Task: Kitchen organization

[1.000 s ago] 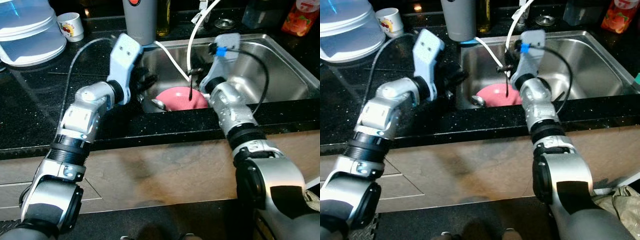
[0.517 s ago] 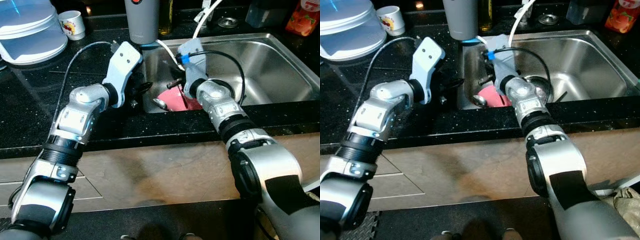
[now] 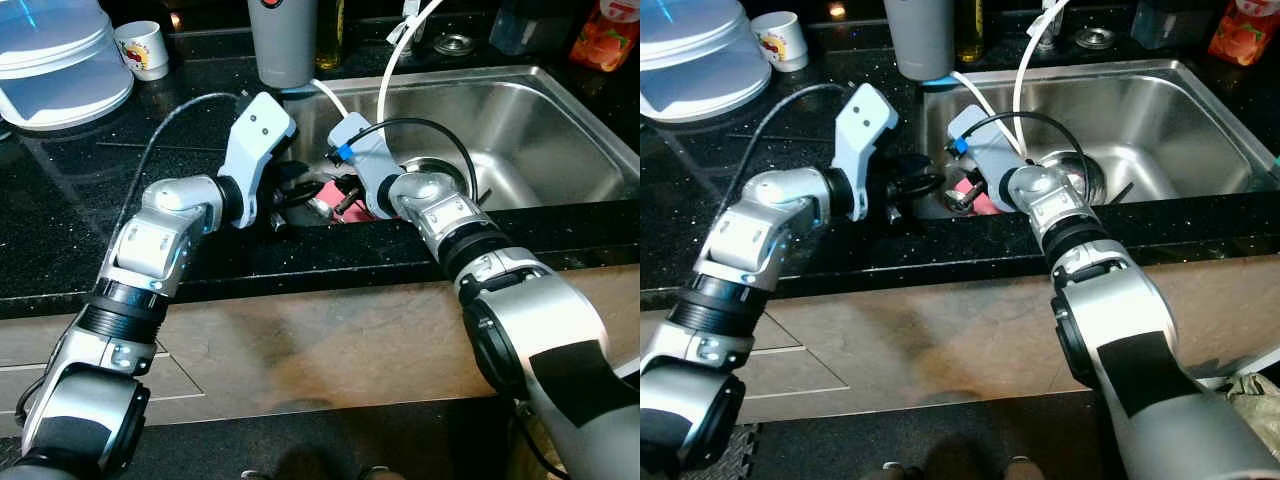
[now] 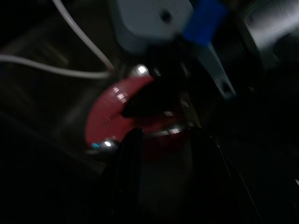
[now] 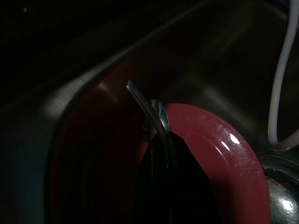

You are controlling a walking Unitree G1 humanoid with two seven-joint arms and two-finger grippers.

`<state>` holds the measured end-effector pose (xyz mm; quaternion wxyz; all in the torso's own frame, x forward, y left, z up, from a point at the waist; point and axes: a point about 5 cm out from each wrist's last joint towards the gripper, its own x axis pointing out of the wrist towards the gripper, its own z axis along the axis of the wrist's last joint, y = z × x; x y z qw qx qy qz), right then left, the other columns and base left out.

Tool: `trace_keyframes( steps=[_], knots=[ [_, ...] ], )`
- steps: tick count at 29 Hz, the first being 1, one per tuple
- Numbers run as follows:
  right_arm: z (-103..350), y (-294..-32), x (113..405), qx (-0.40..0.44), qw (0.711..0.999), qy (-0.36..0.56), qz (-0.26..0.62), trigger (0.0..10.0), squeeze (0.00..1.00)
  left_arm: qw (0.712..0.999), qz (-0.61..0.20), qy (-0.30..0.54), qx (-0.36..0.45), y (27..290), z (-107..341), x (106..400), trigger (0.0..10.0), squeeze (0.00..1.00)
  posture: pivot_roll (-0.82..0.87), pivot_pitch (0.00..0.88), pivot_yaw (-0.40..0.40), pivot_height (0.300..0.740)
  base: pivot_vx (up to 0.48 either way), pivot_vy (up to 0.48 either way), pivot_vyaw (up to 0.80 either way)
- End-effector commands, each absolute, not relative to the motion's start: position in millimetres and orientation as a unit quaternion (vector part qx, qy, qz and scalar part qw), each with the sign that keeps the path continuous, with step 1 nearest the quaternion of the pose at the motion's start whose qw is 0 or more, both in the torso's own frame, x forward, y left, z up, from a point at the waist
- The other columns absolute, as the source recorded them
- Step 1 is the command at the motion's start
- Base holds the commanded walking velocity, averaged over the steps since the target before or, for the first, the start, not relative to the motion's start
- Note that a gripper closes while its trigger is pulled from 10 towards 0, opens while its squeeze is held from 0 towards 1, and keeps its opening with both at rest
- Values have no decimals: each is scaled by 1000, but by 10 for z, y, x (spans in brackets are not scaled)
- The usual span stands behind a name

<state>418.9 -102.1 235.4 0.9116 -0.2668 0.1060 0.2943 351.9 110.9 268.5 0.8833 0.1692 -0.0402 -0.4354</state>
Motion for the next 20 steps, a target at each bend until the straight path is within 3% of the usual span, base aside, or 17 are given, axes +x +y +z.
trace_keyframes(
  steps=[1, 14, 15, 16, 17, 20],
  knots=[
    [2282, -1041, 4179, -279, 905, 128, 296, 10000, 0, 875, -451, -20, 175, 1118, 2608, 3483, 10000, 0, 43, 140, 27, 740, 0, 0, 0],
    [2287, -1091, 4186, -295, 903, 130, 286, 10000, 0, 875, -444, -5, 191, 1145, 2573, 3486, 10000, 0, 43, 142, 26, 740, 0, 0, 0],
    [2284, -1094, 4186, -297, 902, 129, 284, 10000, 114, 876, -442, -4, 192, 1152, 2577, 3489, 10000, 0, 43, 142, 26, 740, 0, 0, 0],
    [2281, -1096, 4186, -298, 902, 130, 283, 10000, 325, 877, -440, -4, 192, 1157, 2580, 3490, 10000, 0, 44, 144, 26, 740, 0, 0, 0],
    [2279, -1097, 4187, -298, 903, 130, 283, 10000, 1000, 878, -439, -4, 192, 1161, 2583, 3490, 10000, 0, 44, 144, 26, 740, 0, 0, 0],
    [2282, -1098, 4189, -300, 903, 127, 280, 10000, 1000, 879, -436, -4, 191, 1166, 2585, 3492, 10000, 0, 44, 144, 26, 740, 0, 0, 0]
  ],
)
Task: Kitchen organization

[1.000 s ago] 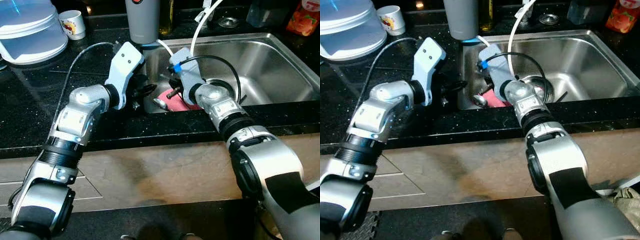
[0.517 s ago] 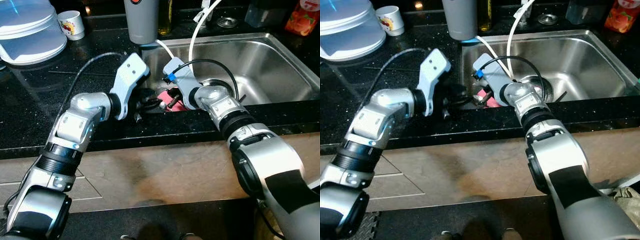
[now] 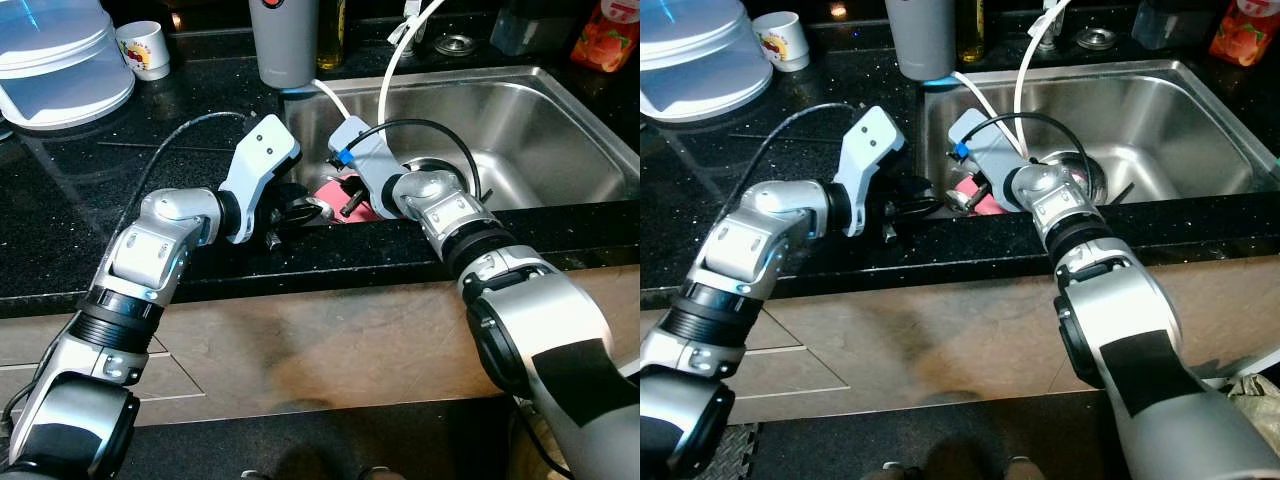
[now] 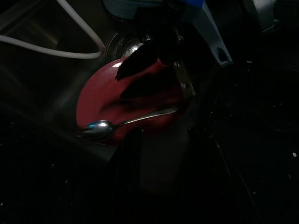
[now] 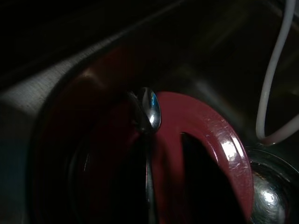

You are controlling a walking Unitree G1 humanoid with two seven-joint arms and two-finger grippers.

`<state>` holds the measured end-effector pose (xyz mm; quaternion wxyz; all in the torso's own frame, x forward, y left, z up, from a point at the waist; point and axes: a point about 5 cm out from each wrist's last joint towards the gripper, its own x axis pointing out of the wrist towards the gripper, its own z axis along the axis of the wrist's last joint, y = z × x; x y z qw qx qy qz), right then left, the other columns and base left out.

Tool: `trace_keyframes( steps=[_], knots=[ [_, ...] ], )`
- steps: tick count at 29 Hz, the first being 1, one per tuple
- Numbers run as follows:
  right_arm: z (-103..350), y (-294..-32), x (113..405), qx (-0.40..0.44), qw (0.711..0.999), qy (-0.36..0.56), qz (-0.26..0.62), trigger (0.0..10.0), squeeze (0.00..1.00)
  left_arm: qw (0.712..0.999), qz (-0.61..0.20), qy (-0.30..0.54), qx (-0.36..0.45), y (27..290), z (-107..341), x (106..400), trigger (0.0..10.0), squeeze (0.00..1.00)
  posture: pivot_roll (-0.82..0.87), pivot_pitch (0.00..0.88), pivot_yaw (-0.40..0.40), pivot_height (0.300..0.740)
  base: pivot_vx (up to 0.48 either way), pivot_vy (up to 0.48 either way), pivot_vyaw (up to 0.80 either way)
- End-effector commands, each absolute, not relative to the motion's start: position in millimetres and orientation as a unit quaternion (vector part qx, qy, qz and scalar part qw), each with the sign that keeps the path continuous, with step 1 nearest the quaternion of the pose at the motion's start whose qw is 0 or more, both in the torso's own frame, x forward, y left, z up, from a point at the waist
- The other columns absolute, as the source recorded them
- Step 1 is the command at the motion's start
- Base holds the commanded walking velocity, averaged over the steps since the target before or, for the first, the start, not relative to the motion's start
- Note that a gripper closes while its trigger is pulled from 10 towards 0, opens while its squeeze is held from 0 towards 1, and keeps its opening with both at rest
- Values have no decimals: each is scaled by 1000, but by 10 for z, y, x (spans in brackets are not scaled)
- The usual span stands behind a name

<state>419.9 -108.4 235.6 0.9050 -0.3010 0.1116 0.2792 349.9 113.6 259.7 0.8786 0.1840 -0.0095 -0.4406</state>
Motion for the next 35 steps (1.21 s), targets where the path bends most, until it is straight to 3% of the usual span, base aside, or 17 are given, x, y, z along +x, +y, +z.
trace_keyframes(
  steps=[1, 2, 3, 10, 14, 15, 17, 23, 24, 25, 26, 27, 35],
  knots=[
    [2288, -1099, 4192, -303, 904, 124, 276, 10000, 592, 880, -435, -4, 192, 1169, 2587, 3495, 10000, 0, 43, 144, 27, 740, 0, 0, 0],
    [2288, -1099, 4192, -303, 904, 124, 276, 10000, 592, 880, -435, -4, 192, 1169, 2587, 3495, 10000, 0, 43, 144, 27, 740, 0, 0, 0],
    [2295, -1099, 4195, -304, 905, 121, 273, 10000, 0, 881, -433, -5, 192, 1173, 2590, 3498, 10000, 0, 43, 144, 27, 740, 0, 0, 0],
    [2369, -1103, 4214, -296, 915, 99, 257, 10000, 0, 898, -400, -15, 184, 1216, 2646, 3568, 10000, 0, 44, 146, 27, 740, 0, 0, 0],
    [2538, -1117, 4247, -259, 939, 44, 224, 10000, 0, 932, -312, -38, 179, 1346, 2760, 3737, 10000, 0, 46, 148, 20, 740, 0, 0, 0],
    [2612, -1111, 4253, -214, 952, 20, 216, 10000, 0, 944, -277, -40, 177, 1429, 2802, 3811, 10000, 1000, 47, 150, 20, 740, 0, 0, 0],
    [2683, -1096, 4254, -150, 966, -11, 212, 10000, 0, 952, -239, -38, 185, 1553, 2848, 3901, 10000, 1000, 47, 153, 22, 740, 0, 0, 0],
    [2680, -1037, 4228, -87, 970, -46, 220, 10000, 0, 961, -150, -42, 231, 1807, 2933, 4055, 10000, 1000, 46, 165, 42, 740, 0, 0, 0],
    [2658, -1014, 4218, -76, 970, -46, 226, 10000, 0, 966, -119, -31, 228, 1902, 2948, 4095, 10000, 769, 48, 169, 47, 740, 0, 0, 0],
    [2642, -997, 4211, -71, 970, -46, 230, 10000, 0, 969, -100, -23, 225, 1962, 2956, 4116, 10000, 769, 48, 171, 49, 740, 0, 0, 0],
    [2622, -983, 4204, -73, 969, -47, 232, 10000, 0, 971, -78, -18, 226, 2015, 2976, 4138, 10000, 157, 47, 176, 53, 740, 0, 0, 0],
    [2600, -974, 4197, -76, 968, -48, 233, 10000, 0, 971, -64, -17, 228, 2044, 2999, 4154, 10000, 0, 46, 179, 54, 740, 0, 0, 0],
    [2554, -982, 4186, -75, 970, -54, 226, 10000, 0, 971, -34, -16, 235, 2118, 3051, 4201, 10000, 0, 46, 191, 69, 740, 0, 0, 0]
  ],
)
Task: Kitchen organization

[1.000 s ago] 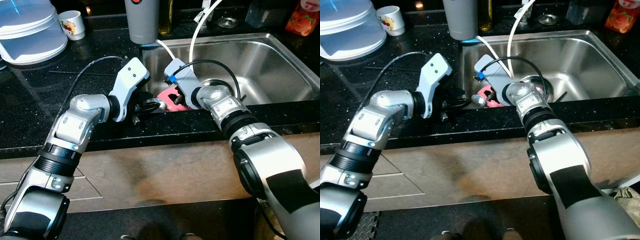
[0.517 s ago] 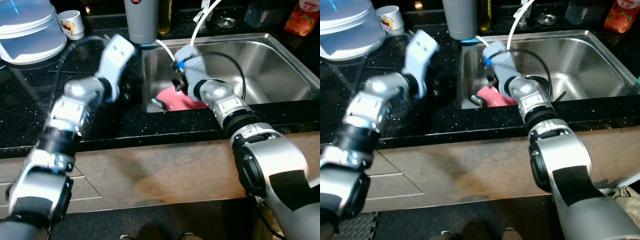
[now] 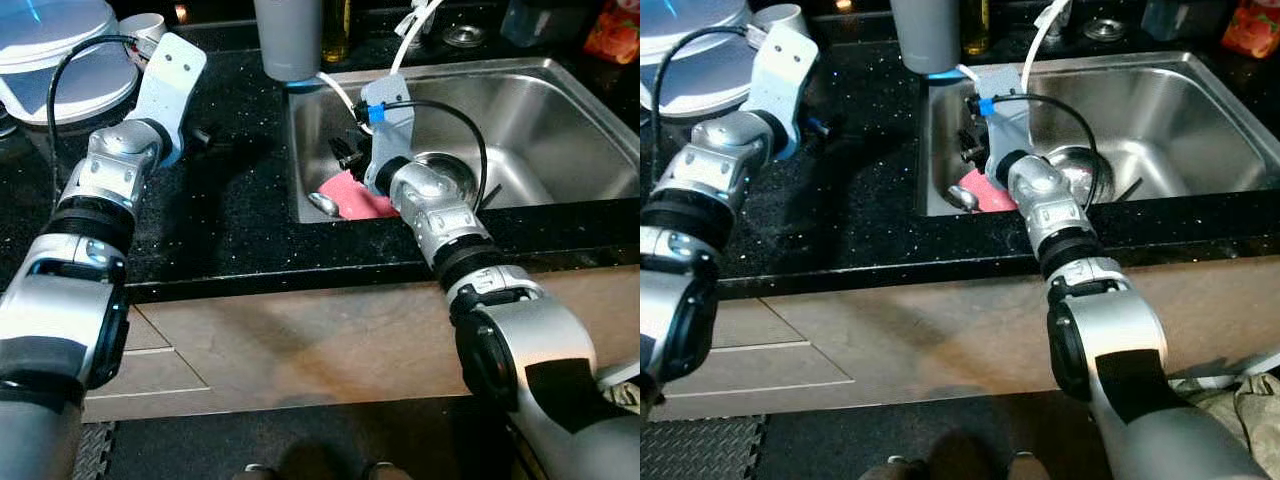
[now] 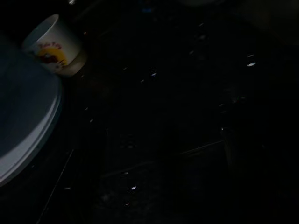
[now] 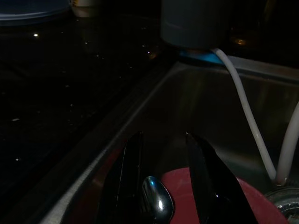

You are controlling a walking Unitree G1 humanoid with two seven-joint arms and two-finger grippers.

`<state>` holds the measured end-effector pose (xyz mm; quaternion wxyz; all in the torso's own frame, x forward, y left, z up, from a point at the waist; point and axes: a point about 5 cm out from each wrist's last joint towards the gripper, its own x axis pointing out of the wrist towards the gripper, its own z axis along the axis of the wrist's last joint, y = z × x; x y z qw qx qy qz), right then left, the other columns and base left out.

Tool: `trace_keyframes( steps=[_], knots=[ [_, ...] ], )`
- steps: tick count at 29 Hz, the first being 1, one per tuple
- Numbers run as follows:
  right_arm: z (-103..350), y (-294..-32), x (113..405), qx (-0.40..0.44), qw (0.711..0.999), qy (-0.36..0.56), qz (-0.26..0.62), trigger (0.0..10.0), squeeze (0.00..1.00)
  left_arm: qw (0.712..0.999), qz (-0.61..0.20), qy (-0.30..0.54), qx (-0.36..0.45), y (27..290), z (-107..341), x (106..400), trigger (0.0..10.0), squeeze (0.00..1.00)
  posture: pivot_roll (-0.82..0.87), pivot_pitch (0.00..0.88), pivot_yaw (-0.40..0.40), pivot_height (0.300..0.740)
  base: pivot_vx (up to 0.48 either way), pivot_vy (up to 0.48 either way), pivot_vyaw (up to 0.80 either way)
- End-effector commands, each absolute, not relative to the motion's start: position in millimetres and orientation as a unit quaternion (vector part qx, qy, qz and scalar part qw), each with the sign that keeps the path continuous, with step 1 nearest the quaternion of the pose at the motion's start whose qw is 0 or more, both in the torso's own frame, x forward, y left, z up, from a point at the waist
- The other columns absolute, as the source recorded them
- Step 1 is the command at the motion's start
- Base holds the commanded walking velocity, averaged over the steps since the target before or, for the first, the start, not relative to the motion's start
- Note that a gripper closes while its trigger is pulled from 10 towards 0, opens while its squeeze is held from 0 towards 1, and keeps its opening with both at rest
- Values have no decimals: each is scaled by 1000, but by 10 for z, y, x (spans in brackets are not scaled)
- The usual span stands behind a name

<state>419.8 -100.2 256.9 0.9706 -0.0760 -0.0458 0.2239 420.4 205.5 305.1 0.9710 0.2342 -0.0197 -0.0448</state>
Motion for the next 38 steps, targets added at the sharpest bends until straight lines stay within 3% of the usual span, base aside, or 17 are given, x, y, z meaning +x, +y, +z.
trace_keyframes(
  steps=[1, 15, 38],
  knots=[
    [2554, -982, 4186, -75, 970, -54, 226, 10000, 0, 971, -34, -16, 235, 2118, 3051, 4201, 10000, 0, 46, 191, 69, 740, 0, 0, 0],
    [2534, -1038, 4154, -88, 969, -66, 220, 10000, 0, 989, 10, 16, 146, 2184, 2900, 4232, 10000, 0, 35, 220, 88, 740, 0, 0, 0],
    [2629, -1081, 4132, -105, 967, -78, 221, 10000, 0, 971, -44, 155, 178, 2238, 2750, 4183, 10000, 0, 28, 225, 87, 740, 0, 0, 0]
  ],
)
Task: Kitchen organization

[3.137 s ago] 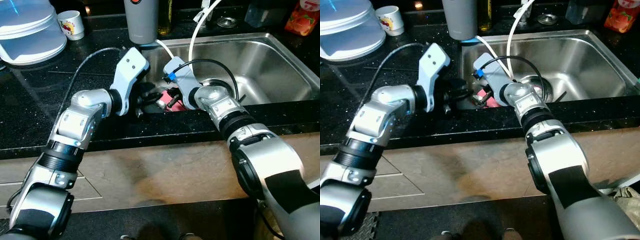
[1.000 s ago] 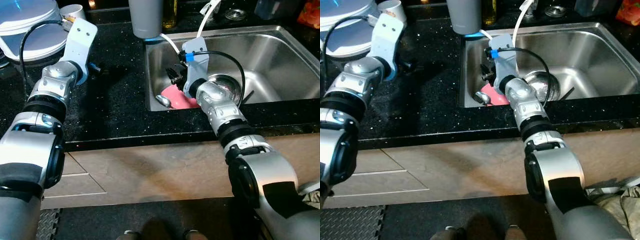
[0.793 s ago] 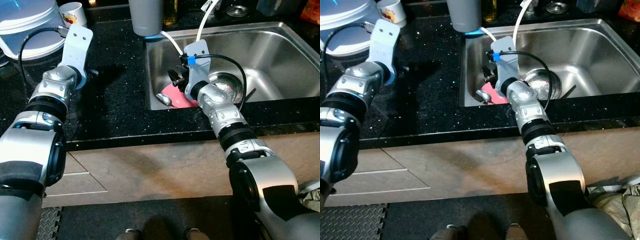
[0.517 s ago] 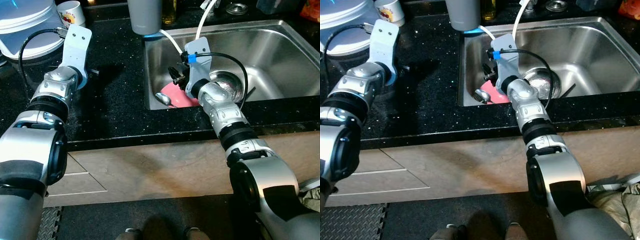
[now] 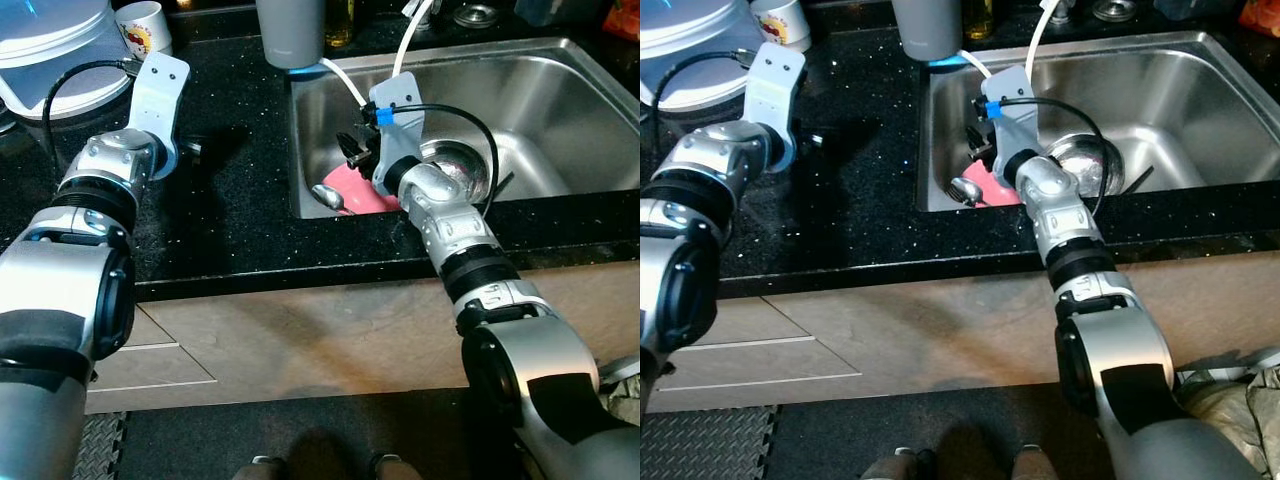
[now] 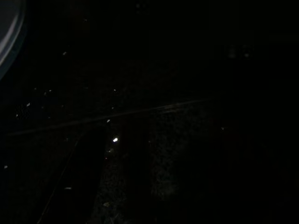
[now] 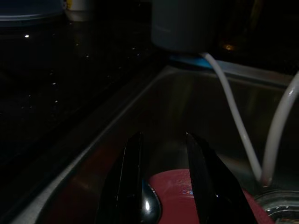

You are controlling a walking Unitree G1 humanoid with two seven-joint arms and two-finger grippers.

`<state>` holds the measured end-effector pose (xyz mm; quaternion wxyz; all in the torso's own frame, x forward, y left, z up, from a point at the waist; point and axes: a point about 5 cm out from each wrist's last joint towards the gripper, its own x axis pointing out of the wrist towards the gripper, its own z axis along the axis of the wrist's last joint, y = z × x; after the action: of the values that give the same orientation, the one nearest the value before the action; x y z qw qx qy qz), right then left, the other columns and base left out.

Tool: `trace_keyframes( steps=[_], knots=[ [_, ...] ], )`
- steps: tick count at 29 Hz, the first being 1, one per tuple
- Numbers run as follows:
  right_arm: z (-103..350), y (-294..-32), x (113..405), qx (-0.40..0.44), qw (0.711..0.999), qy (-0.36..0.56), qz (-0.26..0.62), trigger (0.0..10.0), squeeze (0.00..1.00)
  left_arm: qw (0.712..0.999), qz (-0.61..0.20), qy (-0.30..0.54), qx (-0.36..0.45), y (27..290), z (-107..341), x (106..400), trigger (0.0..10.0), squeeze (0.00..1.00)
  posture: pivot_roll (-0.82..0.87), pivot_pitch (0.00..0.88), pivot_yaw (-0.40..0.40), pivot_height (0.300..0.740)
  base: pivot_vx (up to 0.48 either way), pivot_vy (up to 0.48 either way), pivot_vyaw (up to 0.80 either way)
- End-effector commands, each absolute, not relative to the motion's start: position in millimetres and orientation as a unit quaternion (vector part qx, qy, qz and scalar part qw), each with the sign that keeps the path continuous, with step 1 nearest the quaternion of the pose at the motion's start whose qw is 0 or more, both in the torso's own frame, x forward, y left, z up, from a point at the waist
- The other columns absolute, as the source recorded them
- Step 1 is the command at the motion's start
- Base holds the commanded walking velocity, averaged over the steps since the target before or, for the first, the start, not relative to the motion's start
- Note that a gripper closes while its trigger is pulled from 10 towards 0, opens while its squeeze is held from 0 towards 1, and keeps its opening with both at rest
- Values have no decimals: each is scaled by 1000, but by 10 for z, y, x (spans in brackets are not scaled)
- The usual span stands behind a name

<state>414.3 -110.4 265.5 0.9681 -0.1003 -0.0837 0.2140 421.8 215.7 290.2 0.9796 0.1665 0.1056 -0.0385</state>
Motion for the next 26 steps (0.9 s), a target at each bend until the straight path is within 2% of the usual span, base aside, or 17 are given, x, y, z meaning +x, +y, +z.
trace_keyframes(
  steps=[1, 4, 10, 14, 15, 16, 17, 18, 19, 21, 24, 26],
  knots=[
    [2636, -1084, 4133, -106, 966, -79, 221, 10000, 0, 969, -56, 160, 182, 2229, 2758, 4180, 10000, 0, 30, 226, 86, 740, 0, 0, 0],
    [2652, -1093, 4134, -108, 966, -80, 220, 10000, 0, 963, -79, 166, 195, 2214, 2792, 4174, 10000, 0, 31, 227, 86, 740, 0, 0, 0],
    [2703, -1146, 4143, -111, 967, -85, 213, 10000, 0, 943, -187, 165, 220, 2124, 3001, 4140, 10000, 0, 33, 229, 87, 740, 0, 0, 0],
    [2709, -1172, 4144, -111, 968, -86, 210, 10000, 0, 949, -233, 126, 173, 2071, 3213, 4116, 10000, 0, 35, 230, 83, 740, 0, 0, 0],
    [2708, -1176, 4145, -109, 968, -85, 209, 10000, 0, 952, -259, 101, 131, 2026, 3330, 4100, 10000, 0, 40, 230, 80, 740, 0, 0, 0],
    [2708, -1176, 4145, -109, 968, -85, 209, 10000, 0, 952, -259, 101, 131, 2026, 3330, 4100, 10000, 0, 40, 230, 80, 740, 0, 0, 0],
    [2707, -1180, 4147, -108, 968, -85, 208, 10000, 0, 952, -286, 73, 85, 1984, 3450, 4078, 10000, 0, 43, 229, 79, 740, 0, 0, 0],
    [2706, -1182, 4149, -107, 969, -85, 206, 10000, 0, 957, -285, 35, 45, 1964, 3553, 4078, 10000, 0, 44, 229, 74, 740, 0, 0, 0],
    [2706, -1182, 4149, -107, 969, -85, 206, 10000, 0, 957, -285, 35, 45, 1964, 3553, 4078, 10000, 0, 44, 229, 74, 740, 0, 0, 0],
    [2707, -1179, 4152, -105, 969, -86, 205, 10000, 0, 973, -230, -3, 4, 2000, 3601, 4114, 10000, 0, 48, 226, 68, 740, 0, 0, 0],
    [2713, -1154, 4156, -106, 969, -87, 207, 10000, 0, 990, -139, -32, -5, 2066, 3484, 4179, 10000, 0, 49, 225, 61, 740, 0, 0, 0],
    [2713, -1148, 4156, -106, 969, -87, 208, 10000, 0, 992, -123, -36, -2, 2075, 3454, 4189, 10000, 0, 49, 225, 61, 740, 0, 0, 0]
  ],
)
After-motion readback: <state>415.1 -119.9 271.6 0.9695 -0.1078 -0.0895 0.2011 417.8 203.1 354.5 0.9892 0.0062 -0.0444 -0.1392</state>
